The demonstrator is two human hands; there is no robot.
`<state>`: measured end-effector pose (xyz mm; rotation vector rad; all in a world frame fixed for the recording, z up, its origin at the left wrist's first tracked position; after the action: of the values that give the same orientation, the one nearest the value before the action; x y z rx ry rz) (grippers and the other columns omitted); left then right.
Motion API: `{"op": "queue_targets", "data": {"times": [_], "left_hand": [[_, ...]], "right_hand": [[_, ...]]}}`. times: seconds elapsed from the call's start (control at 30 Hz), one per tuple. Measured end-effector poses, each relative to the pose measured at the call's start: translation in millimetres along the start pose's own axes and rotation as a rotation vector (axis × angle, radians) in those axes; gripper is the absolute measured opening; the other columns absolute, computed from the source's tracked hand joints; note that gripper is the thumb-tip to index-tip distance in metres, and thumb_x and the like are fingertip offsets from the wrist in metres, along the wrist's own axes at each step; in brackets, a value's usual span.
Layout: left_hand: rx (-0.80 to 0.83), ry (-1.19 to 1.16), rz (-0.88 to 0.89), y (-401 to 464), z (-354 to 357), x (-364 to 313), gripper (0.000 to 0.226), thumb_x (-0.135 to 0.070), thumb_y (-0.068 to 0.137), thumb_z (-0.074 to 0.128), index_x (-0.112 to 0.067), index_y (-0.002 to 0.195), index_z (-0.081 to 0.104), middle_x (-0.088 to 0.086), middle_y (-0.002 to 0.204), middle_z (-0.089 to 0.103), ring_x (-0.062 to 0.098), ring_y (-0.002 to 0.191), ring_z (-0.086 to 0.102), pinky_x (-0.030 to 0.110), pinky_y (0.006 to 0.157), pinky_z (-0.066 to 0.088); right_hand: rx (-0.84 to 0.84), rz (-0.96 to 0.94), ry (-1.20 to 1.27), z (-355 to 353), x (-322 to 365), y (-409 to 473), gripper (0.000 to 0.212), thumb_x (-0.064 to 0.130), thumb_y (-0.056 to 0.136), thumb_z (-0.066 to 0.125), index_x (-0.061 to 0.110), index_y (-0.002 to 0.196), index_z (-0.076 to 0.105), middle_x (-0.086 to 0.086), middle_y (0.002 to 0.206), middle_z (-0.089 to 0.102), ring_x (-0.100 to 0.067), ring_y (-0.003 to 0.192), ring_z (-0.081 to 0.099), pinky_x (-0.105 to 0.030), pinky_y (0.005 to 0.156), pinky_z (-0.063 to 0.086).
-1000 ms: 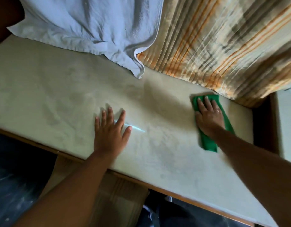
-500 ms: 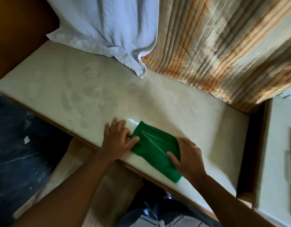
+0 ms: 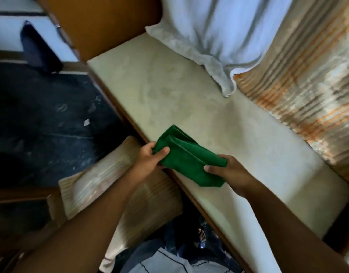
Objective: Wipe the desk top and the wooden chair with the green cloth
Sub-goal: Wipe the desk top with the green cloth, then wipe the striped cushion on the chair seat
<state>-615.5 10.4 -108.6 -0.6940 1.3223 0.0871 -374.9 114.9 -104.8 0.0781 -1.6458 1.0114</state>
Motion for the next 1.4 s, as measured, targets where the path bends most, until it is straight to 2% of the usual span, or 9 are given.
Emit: {"op": "queue_targets", "data": {"times": [0.2, 0.37, 0.57, 0.63, 0.7, 0.83, 1.1, 1.3, 1.4], "left_hand": [[0.074, -0.351, -0.262, -54, -123, 65, 0.061, -0.009, 0.064, 0.089, -0.003, 0.119, 0.063, 0.018, 0.117, 0.071, 0.03, 0.101, 0.071, 0.04, 0.081, 0.06], [-0.108, -0.123, -0.493, -61, -194, 182, 0.029, 0.0, 0.089, 0.065, 0.005, 0.118, 0.063, 0.023, 0.112, 0.071, 0.025, 0.089, 0.073, 0.034, 0.077, 0.058], [-0.194, -0.071, -0.385, 40, -265, 235, 0.004, -0.006, 0.093, 0.064, -0.007, 0.093, 0.068, 0.009, 0.085, 0.074, 0.009, 0.066, 0.068, 0.036, 0.076, 0.054], [-0.416, -0.088, -0.271, 86, -306, 245, 0.012, -0.018, 0.097, 0.06, -0.015, 0.087, 0.064, -0.001, 0.074, 0.071, 0.011, 0.065, 0.065, 0.035, 0.07, 0.049], [-0.546, 0.391, -0.12, 117, -354, 264, 0.029, -0.039, 0.096, 0.056, -0.014, 0.107, 0.064, 0.012, 0.097, 0.07, 0.028, 0.09, 0.065, 0.042, 0.08, 0.049], [-0.14, 1.436, -0.039, 144, -444, 319, 0.079, -0.066, 0.091, 0.038, -0.024, 0.156, 0.024, 0.015, 0.159, 0.032, 0.035, 0.141, 0.035, 0.049, 0.112, 0.026], [-0.231, 1.334, 0.111, 166, -486, 338, 0.065, -0.063, 0.097, 0.03, -0.024, 0.149, 0.041, 0.02, 0.129, 0.064, 0.036, 0.112, 0.062, 0.035, 0.089, 0.045], [-0.12, 1.262, 0.01, 181, -491, 348, 0.062, -0.063, 0.098, 0.022, -0.031, 0.15, 0.035, 0.016, 0.134, 0.061, 0.034, 0.119, 0.059, 0.033, 0.092, 0.042], [0.0, 1.211, -0.071, 190, -497, 348, 0.062, -0.063, 0.099, 0.021, -0.033, 0.151, 0.032, 0.013, 0.143, 0.055, 0.034, 0.125, 0.054, 0.033, 0.099, 0.038]], "right_hand": [[0.204, 0.013, -0.083, 108, -18, 23, 0.05, 0.004, 0.078, 0.08, 0.015, 0.123, 0.06, -0.011, 0.11, 0.074, -0.028, 0.099, 0.071, -0.044, 0.082, 0.059], [0.328, 0.211, -0.53, 194, -111, 62, 0.04, 0.009, 0.079, 0.081, 0.022, 0.108, 0.058, 0.006, 0.099, 0.068, -0.006, 0.09, 0.065, -0.019, 0.078, 0.054], [0.122, 0.324, -0.618, 252, -165, 161, 0.036, 0.009, 0.082, 0.078, 0.006, 0.113, 0.062, -0.016, 0.109, 0.07, -0.026, 0.093, 0.067, -0.037, 0.078, 0.056], [0.134, 0.189, -0.884, 270, -167, 201, 0.054, 0.02, 0.082, 0.078, 0.008, 0.129, 0.053, -0.017, 0.121, 0.064, -0.03, 0.105, 0.063, -0.035, 0.082, 0.051], [0.172, -0.135, -1.392, 293, -170, 238, 0.084, 0.033, 0.079, 0.078, 0.013, 0.147, 0.033, -0.017, 0.139, 0.05, -0.037, 0.121, 0.053, -0.045, 0.099, 0.045], [0.416, -0.595, -1.745, 356, -206, 290, 0.083, 0.06, 0.085, 0.051, 0.024, 0.154, 0.02, -0.013, 0.159, 0.031, -0.038, 0.142, 0.033, -0.06, 0.113, 0.023], [0.449, -0.775, -1.813, 358, -253, 332, 0.066, 0.053, 0.098, 0.026, 0.028, 0.157, 0.011, -0.015, 0.163, 0.016, -0.039, 0.149, 0.012, -0.051, 0.119, 0.008], [0.168, -0.699, -1.684, 459, -227, 373, 0.061, 0.041, 0.097, 0.03, 0.019, 0.154, 0.025, -0.02, 0.162, 0.02, -0.044, 0.147, 0.016, -0.056, 0.118, 0.018], [0.305, -0.804, -1.589, 506, -275, 316, 0.057, 0.031, 0.095, 0.038, 0.016, 0.149, 0.036, -0.019, 0.158, 0.03, -0.042, 0.145, 0.023, -0.057, 0.116, 0.023]]}}
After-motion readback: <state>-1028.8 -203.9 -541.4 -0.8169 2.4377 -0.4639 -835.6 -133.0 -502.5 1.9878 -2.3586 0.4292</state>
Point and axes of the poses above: each hand's wrist, its own y-axis towards the middle knuckle, its own z-axis out of the palm, x = y × z, the point moved 2 cm from there along y, towards the middle knuckle
